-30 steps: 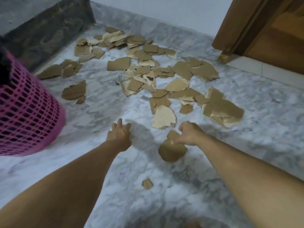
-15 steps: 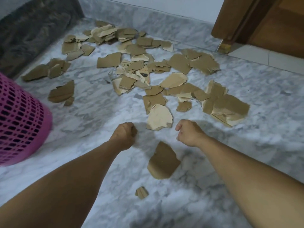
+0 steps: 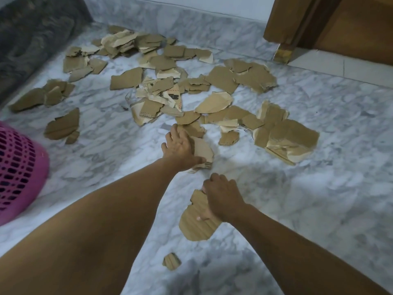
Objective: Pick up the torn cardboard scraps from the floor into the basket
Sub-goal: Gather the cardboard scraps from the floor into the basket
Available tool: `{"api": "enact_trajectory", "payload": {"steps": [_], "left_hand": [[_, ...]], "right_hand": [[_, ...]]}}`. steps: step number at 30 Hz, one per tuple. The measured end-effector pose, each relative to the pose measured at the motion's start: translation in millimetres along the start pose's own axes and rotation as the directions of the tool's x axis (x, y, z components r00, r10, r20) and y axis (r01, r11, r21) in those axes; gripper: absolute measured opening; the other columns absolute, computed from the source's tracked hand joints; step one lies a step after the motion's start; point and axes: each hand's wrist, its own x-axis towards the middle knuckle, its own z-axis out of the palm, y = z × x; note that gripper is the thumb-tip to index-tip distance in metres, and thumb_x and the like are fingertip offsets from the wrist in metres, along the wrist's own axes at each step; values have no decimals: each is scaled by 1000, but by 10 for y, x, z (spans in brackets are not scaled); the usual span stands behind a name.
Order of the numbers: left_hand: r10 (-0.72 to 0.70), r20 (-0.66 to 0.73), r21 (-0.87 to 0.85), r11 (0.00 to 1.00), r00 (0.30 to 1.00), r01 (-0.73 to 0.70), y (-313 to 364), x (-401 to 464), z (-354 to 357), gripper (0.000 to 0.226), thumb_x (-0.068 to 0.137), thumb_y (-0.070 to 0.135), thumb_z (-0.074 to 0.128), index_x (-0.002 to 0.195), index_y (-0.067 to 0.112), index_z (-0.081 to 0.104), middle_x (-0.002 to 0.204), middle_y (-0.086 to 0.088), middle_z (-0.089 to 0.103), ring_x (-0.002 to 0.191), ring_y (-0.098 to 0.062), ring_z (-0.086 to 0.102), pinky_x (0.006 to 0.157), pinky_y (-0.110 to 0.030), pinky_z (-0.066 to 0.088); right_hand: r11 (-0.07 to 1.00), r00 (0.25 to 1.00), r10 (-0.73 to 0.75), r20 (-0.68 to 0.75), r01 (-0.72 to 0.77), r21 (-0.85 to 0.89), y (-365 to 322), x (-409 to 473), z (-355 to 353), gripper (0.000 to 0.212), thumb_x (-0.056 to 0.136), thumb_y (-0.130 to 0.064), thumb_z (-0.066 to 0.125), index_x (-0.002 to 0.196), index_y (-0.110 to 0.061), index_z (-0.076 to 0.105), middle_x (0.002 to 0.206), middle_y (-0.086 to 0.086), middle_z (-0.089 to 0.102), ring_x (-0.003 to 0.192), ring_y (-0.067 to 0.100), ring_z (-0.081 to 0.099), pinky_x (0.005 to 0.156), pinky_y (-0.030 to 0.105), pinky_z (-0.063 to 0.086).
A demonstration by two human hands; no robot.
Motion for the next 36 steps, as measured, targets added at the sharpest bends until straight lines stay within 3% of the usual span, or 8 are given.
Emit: {"api": "enact_trajectory", "payload": {"steps": [4,6,13,16,22,28,32,36], "left_hand": [[-5,26,-23,1000,1000,6,32,67,-41,115,53,53,87,139,18,20,146,-13,20,134,-33,24,105,-49,31],[-32,23,-26,999,999,32,79,110,-86,116,50,49,90,139,19,21,136,-12,29,128,-32,29,102,-45,36],[-141,110,-83,985,984,150,157,305,-144,128,44,39,95,144,18,17,141,-17,15,130,-38,31,106,-44,41],[-137,143,116,986,980,121,170,375,-194,142,44,51,92,150,27,0,155,-13,-12,143,-41,6,111,-52,27],[-56,149,239,971,987,19,220,478,-242,134,35,58,90,142,26,16,142,-10,20,132,-35,22,102,-55,34],[-49,123,197,980,991,24,212,514,-265,131,30,57,92,137,26,21,139,-12,16,132,-36,20,104,-50,36],[-14,108,169,986,994,-5,180,500,-250,126,33,57,91,134,20,26,132,-13,23,125,-33,25,104,-42,34],[-14,93,161,987,996,-2,145,488,-231,132,31,61,90,137,18,23,126,-10,28,123,-29,28,103,-42,36]], "right_hand": [[955,999,33,18,-37,293,149,99,-115,26,76,-32,80,81,-22,56,103,3,60,96,23,57,77,32,41],[925,995,99,-15,-87,369,328,199,-272,33,76,-23,77,68,-26,45,94,1,61,86,21,57,68,28,39],[884,926,354,-132,-285,370,1173,479,-1026,24,84,-24,73,103,-11,65,103,11,67,98,31,64,82,30,51],[859,881,447,-154,-375,348,1488,485,-1230,43,92,-34,62,125,-7,57,128,17,57,117,36,55,91,34,45],[793,812,584,-13,-567,225,2021,559,-1240,73,91,-54,53,145,-8,35,150,16,31,138,39,30,111,50,32],[663,762,646,43,-588,462,2108,494,-1109,123,59,-63,81,152,-20,12,158,14,12,142,41,24,110,52,34],[692,743,668,51,-645,325,2031,493,-991,139,44,-70,84,151,-16,14,156,17,13,142,40,18,110,53,33],[704,746,664,47,-645,298,2043,479,-1003,125,40,-71,85,141,-16,35,145,15,39,135,38,33,105,50,35]]}}
